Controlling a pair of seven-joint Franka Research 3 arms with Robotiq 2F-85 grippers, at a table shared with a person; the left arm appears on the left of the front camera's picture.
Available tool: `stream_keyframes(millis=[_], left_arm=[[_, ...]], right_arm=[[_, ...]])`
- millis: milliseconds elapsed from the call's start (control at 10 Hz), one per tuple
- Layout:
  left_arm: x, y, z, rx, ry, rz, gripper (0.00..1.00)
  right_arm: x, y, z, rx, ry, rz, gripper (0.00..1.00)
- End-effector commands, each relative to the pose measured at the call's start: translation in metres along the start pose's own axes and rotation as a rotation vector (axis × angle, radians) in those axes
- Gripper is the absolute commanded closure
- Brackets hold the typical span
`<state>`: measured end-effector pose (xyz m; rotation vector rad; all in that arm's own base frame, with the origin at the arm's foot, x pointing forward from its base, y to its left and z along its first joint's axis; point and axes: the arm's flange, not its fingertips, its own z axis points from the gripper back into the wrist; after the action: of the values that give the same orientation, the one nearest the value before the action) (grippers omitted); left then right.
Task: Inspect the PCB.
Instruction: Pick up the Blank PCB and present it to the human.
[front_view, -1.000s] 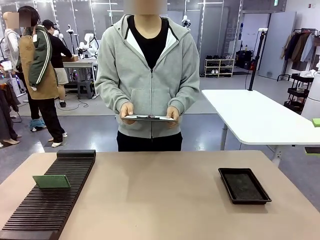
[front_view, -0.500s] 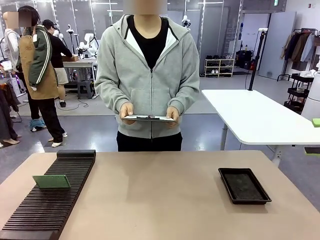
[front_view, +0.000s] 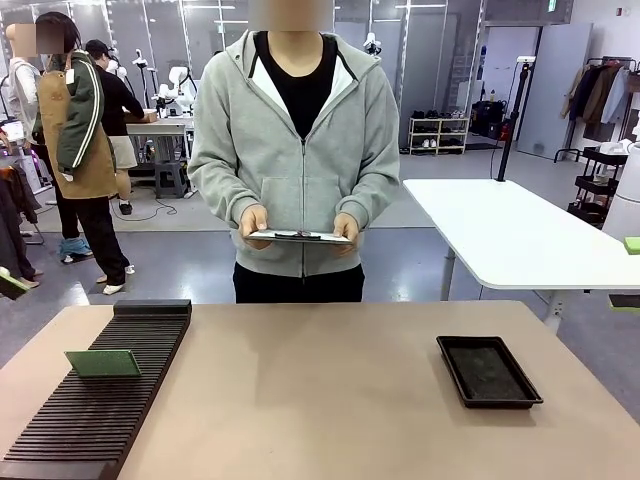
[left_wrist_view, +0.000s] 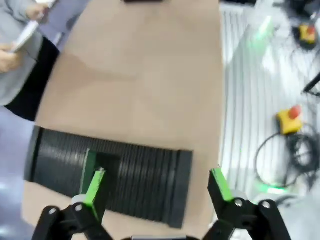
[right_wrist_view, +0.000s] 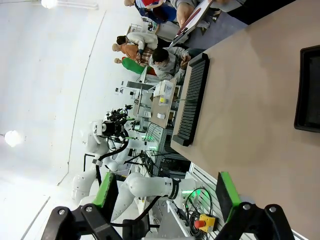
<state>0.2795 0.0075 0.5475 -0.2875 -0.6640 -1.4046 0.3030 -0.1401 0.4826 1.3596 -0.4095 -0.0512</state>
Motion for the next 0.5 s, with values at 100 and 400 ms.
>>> stream_keyframes(millis=[100, 400], left_arm=[[-0.007, 0.024, -0.043, 0.076, 0.113, -0.054, 0.0], [0.002, 0.03, -0.038, 0.062, 0.12, -0.057, 0.0]], right_arm=[[0.0, 0.0, 0.001, 0.005, 0.003, 0.016, 0.0], [0.0, 0.0, 0.001, 0.005, 0.003, 0.016, 0.0]])
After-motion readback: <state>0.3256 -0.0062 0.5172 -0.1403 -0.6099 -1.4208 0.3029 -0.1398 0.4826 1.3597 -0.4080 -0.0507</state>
